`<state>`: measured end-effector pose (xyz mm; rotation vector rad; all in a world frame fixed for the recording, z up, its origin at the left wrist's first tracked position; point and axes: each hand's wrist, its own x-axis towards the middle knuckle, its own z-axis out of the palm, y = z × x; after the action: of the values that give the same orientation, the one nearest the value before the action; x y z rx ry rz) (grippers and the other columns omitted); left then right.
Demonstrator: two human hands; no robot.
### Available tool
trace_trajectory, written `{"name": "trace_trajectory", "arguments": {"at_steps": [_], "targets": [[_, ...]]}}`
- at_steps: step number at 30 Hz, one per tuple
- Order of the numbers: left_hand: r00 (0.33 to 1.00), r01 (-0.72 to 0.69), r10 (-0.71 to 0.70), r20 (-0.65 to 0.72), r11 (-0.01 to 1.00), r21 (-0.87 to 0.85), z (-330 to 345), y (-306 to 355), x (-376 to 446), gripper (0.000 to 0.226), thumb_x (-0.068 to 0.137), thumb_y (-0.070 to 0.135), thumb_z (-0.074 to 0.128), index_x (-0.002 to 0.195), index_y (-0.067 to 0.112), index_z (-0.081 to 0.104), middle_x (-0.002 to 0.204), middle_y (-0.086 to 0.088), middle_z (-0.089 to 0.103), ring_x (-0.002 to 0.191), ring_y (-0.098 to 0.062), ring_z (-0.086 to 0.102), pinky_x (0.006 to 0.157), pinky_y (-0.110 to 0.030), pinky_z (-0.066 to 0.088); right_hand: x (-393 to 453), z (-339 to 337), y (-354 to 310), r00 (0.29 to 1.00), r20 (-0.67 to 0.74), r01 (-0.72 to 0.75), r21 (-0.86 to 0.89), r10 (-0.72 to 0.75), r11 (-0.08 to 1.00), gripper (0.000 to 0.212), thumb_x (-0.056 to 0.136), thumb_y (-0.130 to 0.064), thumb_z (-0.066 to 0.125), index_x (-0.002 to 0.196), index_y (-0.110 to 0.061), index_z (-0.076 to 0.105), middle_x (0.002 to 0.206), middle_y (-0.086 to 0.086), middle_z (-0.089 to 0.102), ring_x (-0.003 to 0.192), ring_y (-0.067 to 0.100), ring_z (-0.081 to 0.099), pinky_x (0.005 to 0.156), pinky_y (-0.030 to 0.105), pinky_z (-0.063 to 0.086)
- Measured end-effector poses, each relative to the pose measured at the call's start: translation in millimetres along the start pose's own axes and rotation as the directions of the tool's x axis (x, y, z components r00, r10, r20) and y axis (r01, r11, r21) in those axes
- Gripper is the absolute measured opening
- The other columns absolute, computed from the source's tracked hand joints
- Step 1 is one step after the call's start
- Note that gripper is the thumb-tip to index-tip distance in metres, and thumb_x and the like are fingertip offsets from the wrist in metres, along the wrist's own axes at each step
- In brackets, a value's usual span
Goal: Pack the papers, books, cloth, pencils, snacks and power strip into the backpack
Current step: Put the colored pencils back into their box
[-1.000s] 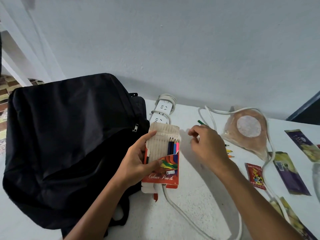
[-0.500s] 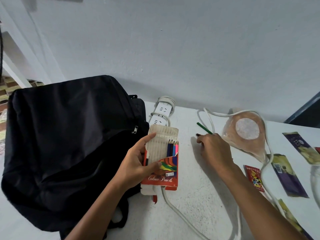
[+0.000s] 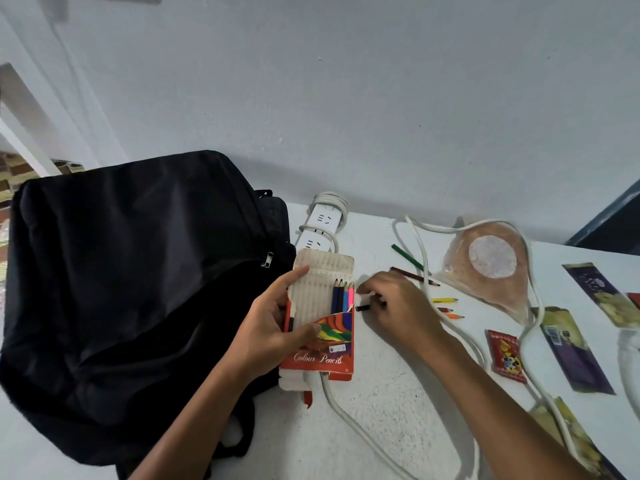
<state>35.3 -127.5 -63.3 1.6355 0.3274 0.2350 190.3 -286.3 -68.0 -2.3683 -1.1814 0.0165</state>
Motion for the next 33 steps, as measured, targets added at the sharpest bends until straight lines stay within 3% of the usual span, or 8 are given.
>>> {"name": "trace_trajectory", "arguments": {"at_steps": [4,6,9,12,18,22,25,33], "targets": [[1.000,0.001,-0.001,-0.006,1.000,0.005,-1,0,0,0.071,0.080,0.006,0.073,0.127,0.046,0.039,0.122,0.004,0.054,0.105,-0.011,0.065,0.068,-0.028,0.059,4,-10,9,0.992,0.002,-0.123,-0.257,0.127,0.959,0.032,0.085,-0.011,0.057,0.114,-0.017,0.069,0.113,-0.002,0.066,0.107,0.021,0.049,0.083,0.031,0.044],[1.000,0.000,0.000,-0.007,1.000,-0.003,0,-2,0,0.071,0.079,0.005,0.073,0.128,0.045,0.039,0.122,0.002,0.055,0.105,-0.013,0.066,0.069,-0.029,0.059,1,-6,13,0.994,0.013,-0.101,-0.337,0.112,0.936,0.025,0.088,-0.020,0.053,0.102,-0.021,0.074,0.102,-0.004,0.067,0.100,0.021,0.048,0.079,0.031,0.044],[1.000,0.005,-0.005,-0.003,1.000,-0.003,-1,-2,1,0.071,0.079,0.007,0.073,0.129,0.045,0.040,0.124,0.000,0.055,0.105,-0.015,0.066,0.069,-0.031,0.060,-3,1,18,0.998,-0.013,-0.064,-0.374,0.064,0.925,0.022,0.090,-0.025,0.054,0.085,-0.020,0.075,0.089,-0.005,0.067,0.091,0.020,0.048,0.075,0.032,0.044],[1.000,0.011,-0.011,-0.001,1.000,0.000,-1,-1,1,0.070,0.079,0.009,0.073,0.129,0.045,0.039,0.125,0.000,0.054,0.105,-0.015,0.066,0.071,-0.033,0.060,3,-2,18,0.998,0.004,-0.061,-0.366,0.067,0.929,0.017,0.092,-0.022,0.052,0.096,-0.017,0.068,0.097,-0.002,0.065,0.099,0.023,0.050,0.081,0.036,0.042],[1.000,0.014,-0.014,0.000,1.000,-0.017,-1,-2,0,0.071,0.079,0.007,0.073,0.129,0.044,0.040,0.125,-0.001,0.055,0.104,-0.018,0.067,0.070,-0.033,0.060,10,-34,3,0.976,-0.192,-0.052,0.253,0.102,0.966,0.008,0.085,-0.008,0.066,0.091,-0.014,0.068,0.085,0.000,0.066,0.076,0.010,0.061,0.069,0.019,0.052],[1.000,0.019,-0.019,0.010,1.000,-0.023,0,0,0,0.071,0.079,0.005,0.072,0.130,0.041,0.038,0.119,0.000,0.058,0.099,-0.017,0.069,0.068,-0.030,0.059,8,-60,-25,0.993,-0.068,-0.037,0.576,0.093,0.816,0.015,0.080,-0.005,0.072,0.081,-0.020,0.072,0.073,0.005,0.067,0.065,0.020,0.058,0.060,0.026,0.050],[1.000,0.022,-0.022,0.008,1.000,-0.018,0,1,0,0.071,0.079,0.004,0.072,0.131,0.040,0.039,0.117,0.001,0.058,0.098,-0.017,0.069,0.068,-0.030,0.059,11,-62,-34,0.996,0.068,-0.090,0.619,0.062,0.780,0.016,0.081,-0.004,0.071,0.077,-0.019,0.073,0.062,0.017,0.056,0.054,0.017,0.042,0.049,0.022,0.037],[1.000,0.000,0.000,0.017,1.000,0.024,-1,3,-1,0.073,0.079,0.001,0.073,0.133,0.037,0.039,0.113,-0.003,0.059,0.096,-0.018,0.069,0.065,-0.027,0.058,33,-41,-47,0.958,0.216,-0.278,0.516,0.191,0.810,0.006,0.084,-0.009,0.067,0.080,-0.009,0.071,0.055,-0.003,0.055,0.046,0.000,0.045,0.048,0.012,0.038]]}}
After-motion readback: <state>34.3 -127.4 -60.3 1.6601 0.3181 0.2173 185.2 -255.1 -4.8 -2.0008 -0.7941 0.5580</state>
